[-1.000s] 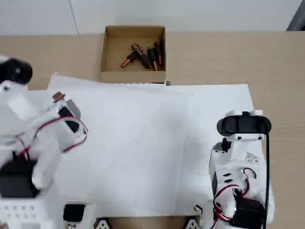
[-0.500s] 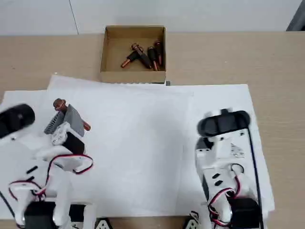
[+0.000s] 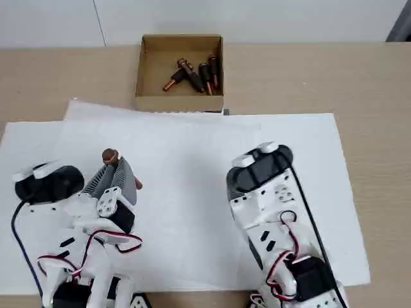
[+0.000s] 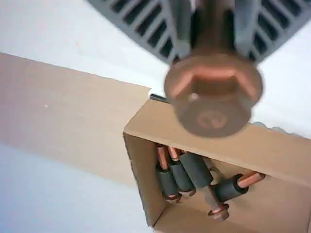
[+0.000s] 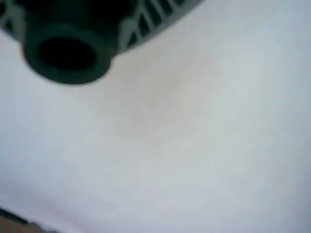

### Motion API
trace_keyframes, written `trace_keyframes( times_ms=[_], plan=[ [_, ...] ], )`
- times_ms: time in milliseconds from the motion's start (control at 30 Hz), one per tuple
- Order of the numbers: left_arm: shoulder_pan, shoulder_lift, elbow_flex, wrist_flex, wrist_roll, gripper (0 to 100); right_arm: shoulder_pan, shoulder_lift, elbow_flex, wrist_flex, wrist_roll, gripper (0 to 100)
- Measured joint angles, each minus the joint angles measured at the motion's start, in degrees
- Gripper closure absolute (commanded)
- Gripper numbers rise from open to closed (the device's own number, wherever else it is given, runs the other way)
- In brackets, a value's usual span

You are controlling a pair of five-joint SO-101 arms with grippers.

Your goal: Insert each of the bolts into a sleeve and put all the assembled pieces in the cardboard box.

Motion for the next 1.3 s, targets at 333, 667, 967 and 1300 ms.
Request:
trace_keyframes(
  times_ms=[333, 667, 967, 1300],
  plan=[
    [0.53, 0.00, 5.98, -11.96, 4.22, 99, -10.02, 0.00, 5.01, -4.31, 0.00, 99.5],
    [9.58, 0.00, 6.33, -15.56, 13.45, 99, -14.33, -0.44, 6.42, -4.31, 0.00, 99.5],
    [13.27, 0.00, 9.67, -17.14, 13.63, 99, -18.29, -0.62, 6.42, -4.84, 6.95, 99.5],
    [18.81, 0.00, 9.85, -17.14, 12.48, 99, -18.29, -0.09, 6.42, -7.82, 10.99, 99.5]
  ],
)
